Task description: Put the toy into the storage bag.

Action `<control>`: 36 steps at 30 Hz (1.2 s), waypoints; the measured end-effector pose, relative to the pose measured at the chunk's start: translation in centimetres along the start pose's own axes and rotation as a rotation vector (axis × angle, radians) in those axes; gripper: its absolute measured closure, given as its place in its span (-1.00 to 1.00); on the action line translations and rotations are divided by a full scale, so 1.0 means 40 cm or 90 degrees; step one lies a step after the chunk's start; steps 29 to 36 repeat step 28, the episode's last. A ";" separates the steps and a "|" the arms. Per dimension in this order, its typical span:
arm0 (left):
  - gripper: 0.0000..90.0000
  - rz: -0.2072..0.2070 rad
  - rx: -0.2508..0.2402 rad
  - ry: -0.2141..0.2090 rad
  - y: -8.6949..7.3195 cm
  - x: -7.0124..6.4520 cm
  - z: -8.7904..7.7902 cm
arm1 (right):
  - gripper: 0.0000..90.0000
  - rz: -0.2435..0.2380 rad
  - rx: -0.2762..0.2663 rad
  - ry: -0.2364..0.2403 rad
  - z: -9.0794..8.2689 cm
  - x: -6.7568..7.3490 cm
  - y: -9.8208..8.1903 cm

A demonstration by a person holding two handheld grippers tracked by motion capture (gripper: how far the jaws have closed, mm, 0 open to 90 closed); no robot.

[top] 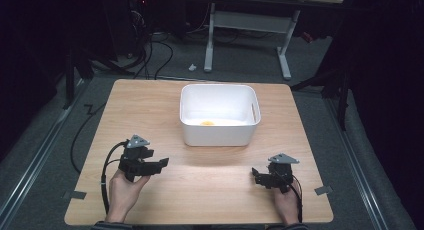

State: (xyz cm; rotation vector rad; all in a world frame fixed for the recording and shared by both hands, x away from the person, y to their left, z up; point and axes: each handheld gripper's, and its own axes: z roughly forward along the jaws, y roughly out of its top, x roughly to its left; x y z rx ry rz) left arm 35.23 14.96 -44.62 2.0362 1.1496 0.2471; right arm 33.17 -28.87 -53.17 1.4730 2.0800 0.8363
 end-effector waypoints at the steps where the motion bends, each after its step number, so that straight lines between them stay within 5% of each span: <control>1: -0.25 0.000 0.003 0.000 -0.007 0.000 0.008 | -0.69 0.000 0.000 0.000 0.000 0.000 0.000; 10: -0.29 0.005 0.027 0.019 -0.064 0.000 0.066 | -0.69 -0.001 0.000 0.000 0.000 0.000 0.000; 12: -0.29 0.009 0.029 0.034 -0.084 0.001 0.087 | -0.69 -0.001 0.000 0.000 0.000 0.000 0.000; 14: -0.30 0.025 0.028 0.090 -0.117 0.006 0.124 | -0.69 0.000 0.000 0.000 0.000 0.000 0.000; 16: -0.33 0.026 0.028 0.100 -0.124 0.010 0.133 | -0.69 0.000 -0.001 0.000 0.000 0.000 0.000; 17: -0.38 0.036 0.001 0.130 -0.146 0.020 0.156 | -0.69 0.001 0.000 0.000 0.000 0.000 0.000; 21: -0.41 0.019 -0.034 0.149 -0.153 0.030 0.163 | -0.69 0.000 -0.001 0.001 0.000 0.001 0.000; 36: -0.51 0.023 -0.029 0.143 -0.151 0.030 0.166 | -0.69 -0.002 -0.001 0.002 0.000 0.001 0.000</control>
